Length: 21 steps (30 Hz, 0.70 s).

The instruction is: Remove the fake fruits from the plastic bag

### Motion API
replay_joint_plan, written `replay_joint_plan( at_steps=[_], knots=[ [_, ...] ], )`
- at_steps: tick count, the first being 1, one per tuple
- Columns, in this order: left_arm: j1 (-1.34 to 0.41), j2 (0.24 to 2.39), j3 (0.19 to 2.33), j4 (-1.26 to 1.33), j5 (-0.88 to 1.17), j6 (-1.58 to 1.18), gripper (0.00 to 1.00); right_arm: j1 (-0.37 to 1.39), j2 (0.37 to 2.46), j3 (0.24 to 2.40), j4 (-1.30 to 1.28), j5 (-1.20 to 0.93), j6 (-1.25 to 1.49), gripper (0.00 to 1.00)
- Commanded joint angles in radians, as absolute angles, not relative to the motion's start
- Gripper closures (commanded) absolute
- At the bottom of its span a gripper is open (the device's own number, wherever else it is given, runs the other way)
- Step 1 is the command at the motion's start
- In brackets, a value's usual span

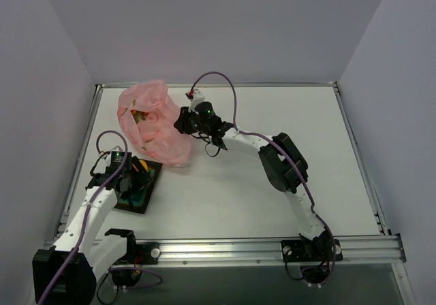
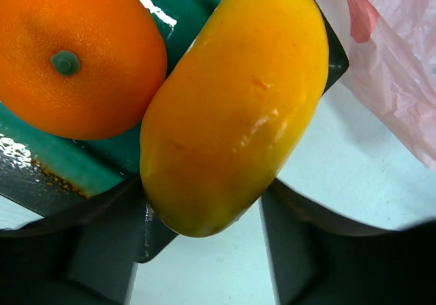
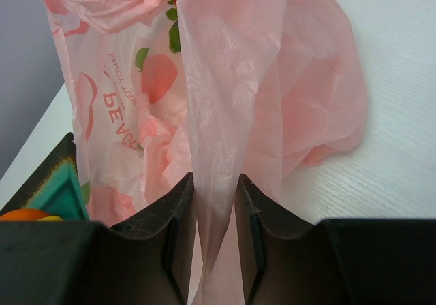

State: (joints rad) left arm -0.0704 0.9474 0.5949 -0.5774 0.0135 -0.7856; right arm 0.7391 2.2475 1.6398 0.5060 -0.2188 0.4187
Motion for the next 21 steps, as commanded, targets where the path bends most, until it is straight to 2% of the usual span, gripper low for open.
replay_joint_plan(
  at_steps=[1, 4, 7, 10, 14, 15, 16, 21],
  knots=[
    [-0.072, 0.939, 0.6, -0.548, -0.046, -0.793, 0.29, 0.738, 2.174, 1.646, 0.541, -0.236, 0.416, 0.76],
    [-0.074, 0.914, 0.597, -0.546, -0.035, -0.801, 0.26, 0.738, 2.172, 1.637, 0.545, -0.239, 0.414, 0.76],
    [-0.084, 0.874, 0.604, -0.545, -0.048, -0.801, 0.12, 0.738, 2.168, 1.629, 0.545, -0.238, 0.41, 0.76],
    [-0.087, 0.871, 0.623, -0.563, -0.04, -0.798, 0.12, 0.738, 2.163, 1.626, 0.542, -0.238, 0.403, 0.76],
    [-0.13, 0.838, 0.656, -0.505, 0.0, -0.808, 0.26, 0.738, 2.157, 1.626, 0.541, -0.241, 0.403, 0.76],
    [-0.158, 0.838, 0.69, -0.494, 0.0, -0.807, 0.36, 0.736, 2.157, 1.625, 0.541, -0.239, 0.403, 0.76],
    [-0.175, 0.842, 0.71, -0.485, 0.0, -0.801, 0.4, 0.739, 2.157, 1.623, 0.543, -0.241, 0.403, 0.76],
    [-0.224, 0.991, 0.868, -0.456, -0.035, -0.736, 0.46, 0.739, 2.146, 1.6, 0.555, -0.241, 0.413, 0.76]
  ],
)
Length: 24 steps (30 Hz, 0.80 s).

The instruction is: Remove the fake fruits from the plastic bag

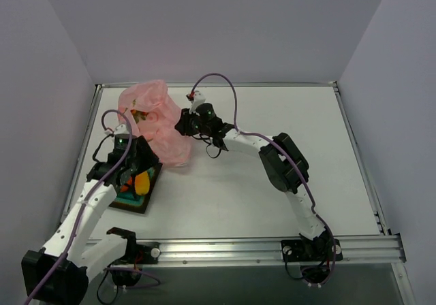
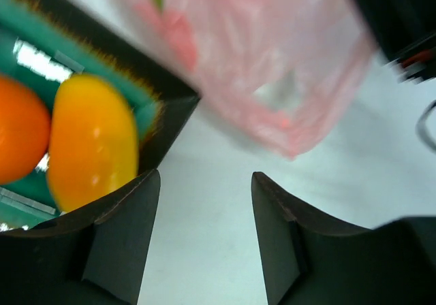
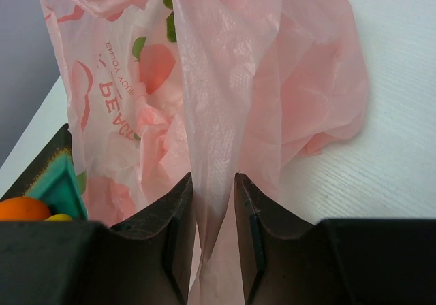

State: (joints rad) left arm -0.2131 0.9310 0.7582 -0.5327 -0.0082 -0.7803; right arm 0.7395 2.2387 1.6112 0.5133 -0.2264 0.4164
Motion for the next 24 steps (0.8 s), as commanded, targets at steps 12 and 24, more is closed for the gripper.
replay_joint_plan(
  at_steps=[12, 24],
  knots=[
    [-0.207, 1.625, 1.273, -0.322, -0.189, -0.646, 0.87, 0.747, 2.151, 1.601, 0.555, -0.247, 0.417, 0.86],
    [-0.192, 1.945, 1.59, -0.374, -0.343, -0.592, 0.92, 0.753, 2.151, 1.6, 0.564, -0.302, 0.416, 1.0]
  ],
)
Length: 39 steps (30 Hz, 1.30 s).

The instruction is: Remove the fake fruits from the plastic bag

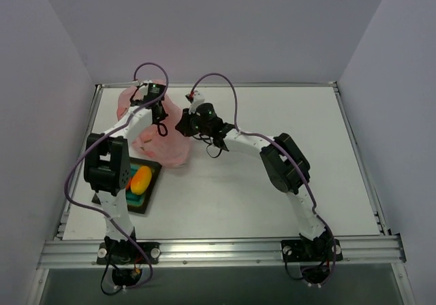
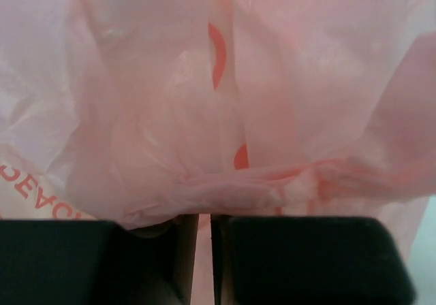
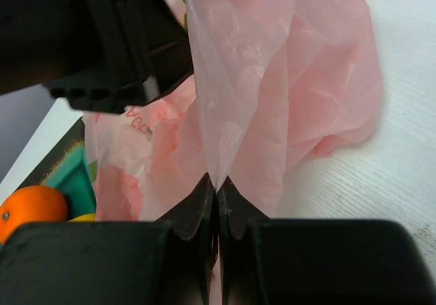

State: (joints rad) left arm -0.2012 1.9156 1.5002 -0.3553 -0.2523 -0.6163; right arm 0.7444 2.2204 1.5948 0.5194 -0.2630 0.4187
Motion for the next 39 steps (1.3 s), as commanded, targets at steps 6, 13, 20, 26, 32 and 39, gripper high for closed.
replay_joint_plan(
  at_steps=[6, 13, 20, 26, 32, 39],
  knots=[
    [-0.169, 2.046, 1.67, -0.358, -0.416, -0.594, 0.63, 0.761, 2.141, 1.577, 0.592, -0.34, 0.426, 1.0],
    [-0.106, 2.123, 1.694, -0.224, -0.391, -0.635, 0.4, 0.762, 2.169, 1.594, 0.583, -0.385, 0.417, 1.0],
    [-0.074, 2.16, 1.657, -0.046, -0.333, -0.653, 0.29, 0.767, 2.187, 1.575, 0.606, -0.416, 0.422, 1.0],
    [-0.049, 2.197, 1.623, 0.159, -0.273, -0.732, 0.27, 0.781, 2.215, 1.557, 0.633, -0.449, 0.434, 1.0],
    [-0.043, 2.29, 1.687, 0.204, -0.259, -0.79, 0.36, 0.784, 2.217, 1.514, 0.672, -0.457, 0.436, 1.0],
    [-0.041, 2.364, 1.755, 0.132, -0.295, -0.839, 0.67, 0.784, 2.207, 1.493, 0.676, -0.465, 0.426, 1.0]
  ],
)
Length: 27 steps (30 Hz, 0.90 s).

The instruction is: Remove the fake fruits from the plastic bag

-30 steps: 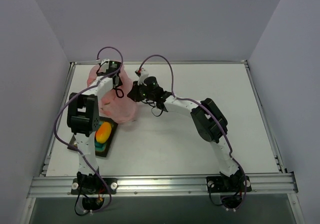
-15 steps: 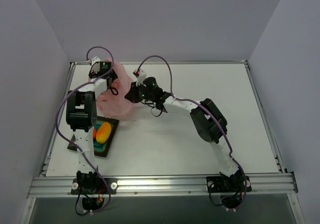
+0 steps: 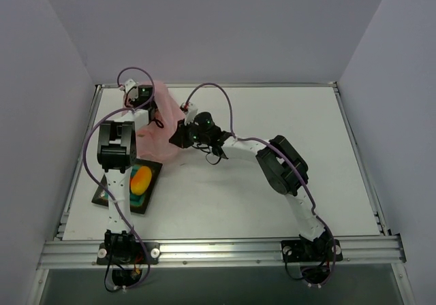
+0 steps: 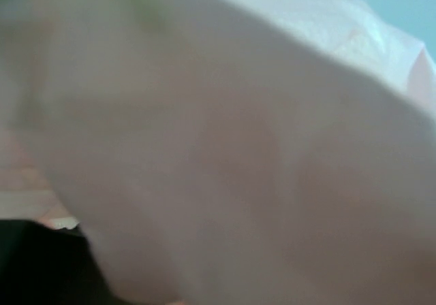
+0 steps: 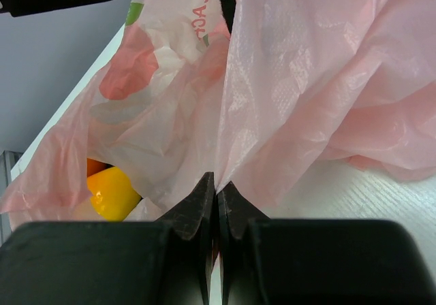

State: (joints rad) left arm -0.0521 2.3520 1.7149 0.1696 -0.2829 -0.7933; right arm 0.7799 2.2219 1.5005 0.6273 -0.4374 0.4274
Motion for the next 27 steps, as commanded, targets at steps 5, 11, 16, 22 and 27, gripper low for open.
replay_joint_plan(
  at_steps=[5, 11, 16, 22, 27],
  knots=[
    [-0.04, 2.316, 1.677, 0.207, -0.261, -0.842, 0.81, 0.782, 2.212, 1.496, 0.676, -0.462, 0.425, 1.0],
    [-0.038, 2.191, 1.585, 0.252, -0.226, -0.825, 0.98, 0.773, 2.201, 1.479, 0.673, -0.443, 0.42, 1.0],
    [-0.037, 2.099, 1.476, 0.268, -0.207, -0.818, 0.98, 0.749, 2.171, 1.46, 0.673, -0.407, 0.413, 1.0],
    [-0.038, 1.988, 1.349, 0.258, -0.206, -0.854, 0.97, 0.719, 2.131, 1.419, 0.675, -0.377, 0.402, 1.0],
    [-0.075, 1.873, 1.154, 0.274, -0.278, -0.936, 0.98, 0.693, 2.1, 1.387, 0.675, -0.35, 0.39, 1.0]
  ],
)
